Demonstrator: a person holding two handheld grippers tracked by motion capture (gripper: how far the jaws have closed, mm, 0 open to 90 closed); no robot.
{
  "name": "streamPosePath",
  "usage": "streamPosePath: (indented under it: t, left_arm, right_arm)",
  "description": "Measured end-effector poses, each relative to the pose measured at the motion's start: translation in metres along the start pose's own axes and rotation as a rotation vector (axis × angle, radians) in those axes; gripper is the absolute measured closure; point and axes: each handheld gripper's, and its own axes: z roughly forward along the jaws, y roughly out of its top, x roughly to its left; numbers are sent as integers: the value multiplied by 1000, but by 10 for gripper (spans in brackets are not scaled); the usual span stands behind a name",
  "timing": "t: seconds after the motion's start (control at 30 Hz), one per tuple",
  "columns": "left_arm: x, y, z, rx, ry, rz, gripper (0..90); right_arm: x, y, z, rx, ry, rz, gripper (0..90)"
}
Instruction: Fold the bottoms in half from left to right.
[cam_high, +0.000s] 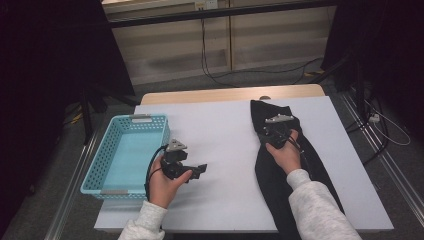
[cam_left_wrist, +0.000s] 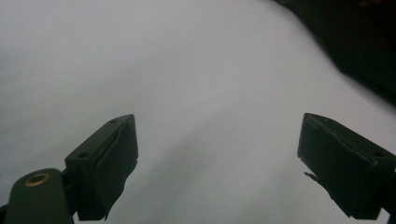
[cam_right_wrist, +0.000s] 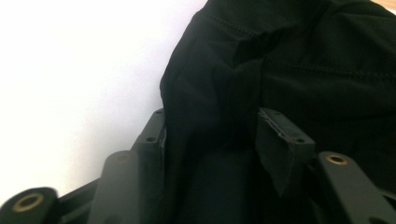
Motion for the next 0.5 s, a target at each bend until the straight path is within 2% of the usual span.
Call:
streamPosePath:
  t: [0.17,0.27,0.37,0.5]
  left_arm:
    - [1,0,-2,-9,7,-11,123]
    - [3,-1,-2,-6,14,-5,124]
    - [3,-1,-2,-5,18,-7,124]
    - [4,0,-2,-10,16,-10,124]
  right_arm:
    - [-7,1,-2,14,9,-9,665]
    - [-9,1,-3,19,1,-40,785]
    - [-9,1,-3,17,2,-37,833]
    - [-8,2,-3,11,7,-48,840]
